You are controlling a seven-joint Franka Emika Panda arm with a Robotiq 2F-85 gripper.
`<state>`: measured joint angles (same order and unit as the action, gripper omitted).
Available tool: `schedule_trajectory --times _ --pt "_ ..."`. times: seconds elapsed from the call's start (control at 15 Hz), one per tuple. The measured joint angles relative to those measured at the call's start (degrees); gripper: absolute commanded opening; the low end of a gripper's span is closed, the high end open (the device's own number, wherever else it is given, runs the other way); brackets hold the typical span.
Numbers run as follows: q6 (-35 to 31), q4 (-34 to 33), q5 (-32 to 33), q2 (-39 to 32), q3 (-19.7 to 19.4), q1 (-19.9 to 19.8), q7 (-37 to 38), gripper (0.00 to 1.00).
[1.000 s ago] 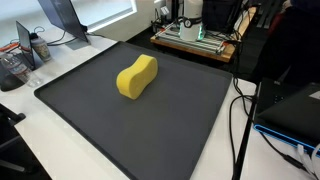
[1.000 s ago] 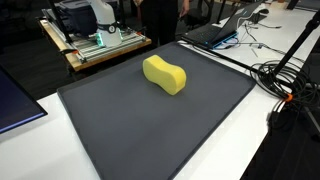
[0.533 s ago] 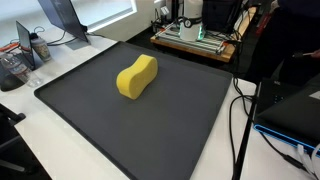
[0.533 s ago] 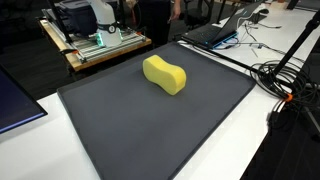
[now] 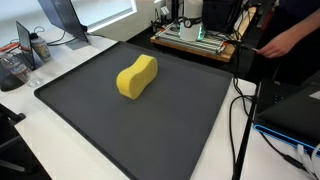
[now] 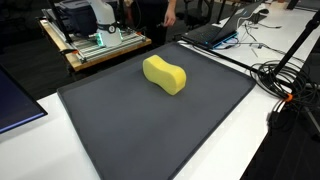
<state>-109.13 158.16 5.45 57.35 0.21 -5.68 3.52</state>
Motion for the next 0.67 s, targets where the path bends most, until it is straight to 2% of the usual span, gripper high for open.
schedule_trajectory --times 0.33,0.67 --pt "7.9 -0.1 -5.7 0.2 3.3 4.9 2.7 1.0" --pt "12.5 -0.1 -10.1 0.3 6.2 9.4 4.3 1.0"
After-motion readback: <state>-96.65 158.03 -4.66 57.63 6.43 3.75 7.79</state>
